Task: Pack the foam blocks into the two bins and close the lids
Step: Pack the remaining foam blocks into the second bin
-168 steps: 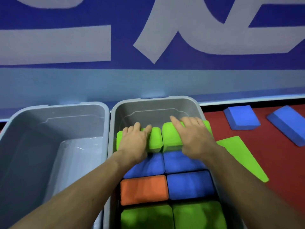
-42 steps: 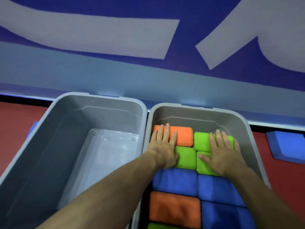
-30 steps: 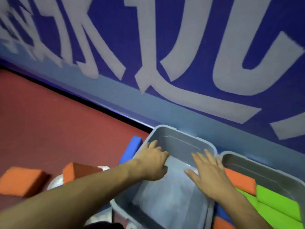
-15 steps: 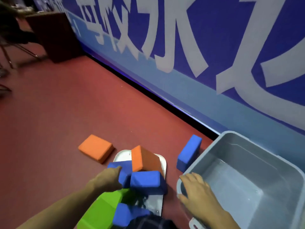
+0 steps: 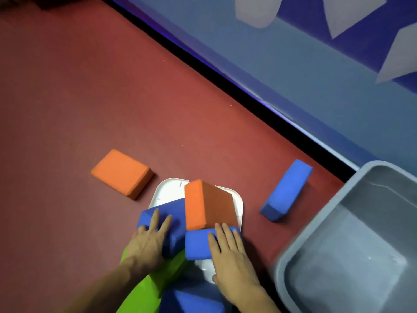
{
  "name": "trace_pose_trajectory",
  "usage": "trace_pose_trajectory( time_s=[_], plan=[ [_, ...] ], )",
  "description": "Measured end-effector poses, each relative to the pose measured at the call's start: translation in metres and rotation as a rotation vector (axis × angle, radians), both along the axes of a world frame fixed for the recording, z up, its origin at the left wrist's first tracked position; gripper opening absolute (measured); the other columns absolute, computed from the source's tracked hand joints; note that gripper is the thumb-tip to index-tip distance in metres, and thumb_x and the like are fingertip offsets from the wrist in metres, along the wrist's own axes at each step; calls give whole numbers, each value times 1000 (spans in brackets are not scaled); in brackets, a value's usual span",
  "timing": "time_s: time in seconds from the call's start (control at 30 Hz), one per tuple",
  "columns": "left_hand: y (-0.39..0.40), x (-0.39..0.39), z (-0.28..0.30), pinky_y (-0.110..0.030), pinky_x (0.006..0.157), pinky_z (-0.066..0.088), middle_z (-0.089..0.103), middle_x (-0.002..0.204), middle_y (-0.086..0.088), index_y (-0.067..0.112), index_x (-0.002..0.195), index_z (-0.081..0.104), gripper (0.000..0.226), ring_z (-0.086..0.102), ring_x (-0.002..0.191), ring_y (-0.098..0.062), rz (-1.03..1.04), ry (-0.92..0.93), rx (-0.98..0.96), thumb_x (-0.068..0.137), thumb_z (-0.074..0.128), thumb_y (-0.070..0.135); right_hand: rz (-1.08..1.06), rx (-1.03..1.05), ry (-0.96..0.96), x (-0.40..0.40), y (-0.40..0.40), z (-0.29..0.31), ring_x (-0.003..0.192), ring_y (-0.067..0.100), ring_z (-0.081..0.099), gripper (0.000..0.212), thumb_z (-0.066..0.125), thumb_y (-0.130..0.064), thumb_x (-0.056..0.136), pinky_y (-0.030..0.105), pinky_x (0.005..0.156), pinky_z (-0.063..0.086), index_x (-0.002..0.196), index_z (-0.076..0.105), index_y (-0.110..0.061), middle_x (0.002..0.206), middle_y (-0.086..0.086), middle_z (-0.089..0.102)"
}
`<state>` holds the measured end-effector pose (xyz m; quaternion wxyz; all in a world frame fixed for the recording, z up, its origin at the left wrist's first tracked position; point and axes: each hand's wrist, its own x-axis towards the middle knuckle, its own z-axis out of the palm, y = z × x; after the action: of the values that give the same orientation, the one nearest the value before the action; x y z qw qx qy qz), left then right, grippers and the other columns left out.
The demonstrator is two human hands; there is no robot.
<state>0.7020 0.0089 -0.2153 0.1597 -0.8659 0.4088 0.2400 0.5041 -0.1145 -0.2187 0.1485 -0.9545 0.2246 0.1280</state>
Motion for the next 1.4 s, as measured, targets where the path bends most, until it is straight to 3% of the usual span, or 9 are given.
trace_pose_trajectory(
  time_s=[0.13, 0.3, 0.37, 0.47, 0.57, 0.73, 0.9, 1.13, 1.4],
  plan=[
    [7, 3, -15, -43, 70, 55, 35, 151, -21, 23, 144, 34, 110, 50, 91, -35, -131, -62, -139, 43, 78, 25, -137, -70, -29, 11, 2, -10, 123, 39, 49, 86, 80, -22, 51, 57, 106, 35, 131, 52, -6, 130, 19, 56],
    [-16, 20, -19, -49, 71, 45, 60, 112, -16, 16, 115, 48, 94, 49, 88, -38, -367, -224, -147, 29, 84, 13, -232, -152, 16, 19, -3, -7, 90, 37, 56, 75, 83, -15, 36, 59, 90, 45, 108, 62, -10, 99, 15, 58],
    [-36, 16, -1, -56, 84, 40, 60, 101, -11, 14, 107, 53, 78, 47, 106, -41, -440, -239, -106, 34, 79, 16, -250, -175, -8, 16, -7, -1, 87, 34, 57, 58, 84, -12, 41, 58, 91, 45, 94, 61, -13, 93, 11, 57],
    [-64, -2, 45, -63, 110, 13, 52, 114, -6, 15, 116, 52, 62, 36, 129, -37, -456, -268, -57, 55, 65, 24, -217, -172, -80, 8, -21, 22, 89, 29, 56, 64, 85, -25, 40, 51, 95, 44, 95, 55, -15, 93, 6, 54],
    [-85, -14, 111, -61, 110, 15, 47, 114, -4, 20, 120, 47, 66, 45, 112, -31, -361, -316, -148, 55, 59, 32, -234, -203, -199, -2, -43, 69, 81, 26, 55, 72, 79, -35, 38, 43, 85, 47, 102, 54, -14, 92, 3, 53],
    [-98, -27, 223, -65, 103, 23, 53, 97, -15, 16, 108, 61, 79, 52, 91, -37, -406, -400, -656, 44, 27, 47, -324, -257, -418, -28, -68, 174, 91, 29, 50, 82, 70, -46, 53, 42, 85, 39, 127, 44, -22, 104, 3, 50],
    [-112, -97, 285, -65, 105, 20, 50, 105, -9, 18, 112, 55, 69, 49, 97, -36, -466, -383, -703, 46, 46, 37, -463, -375, -414, -118, -73, 246, 97, 28, 48, 78, 70, -38, 54, 41, 87, 34, 125, 41, -24, 109, 1, 48],
    [-144, -262, 252, -66, 110, 9, 44, 114, -6, 21, 120, 45, 64, 43, 109, -34, -727, -89, -652, 59, 61, 35, -719, -452, -272, -302, -40, 231, 89, 33, 57, 70, 71, -34, 48, 45, 78, 42, 111, 48, -19, 98, 3, 56],
    [-141, -333, 114, -68, 111, 4, 38, 130, -7, 23, 134, 37, 69, 36, 123, -35, -853, -5, -145, 72, 65, 26, -828, -176, 11, -349, 0, 105, 76, 24, 61, 99, 82, -59, 26, 41, 66, 51, 112, 55, -19, 89, -2, 60]
  ],
)
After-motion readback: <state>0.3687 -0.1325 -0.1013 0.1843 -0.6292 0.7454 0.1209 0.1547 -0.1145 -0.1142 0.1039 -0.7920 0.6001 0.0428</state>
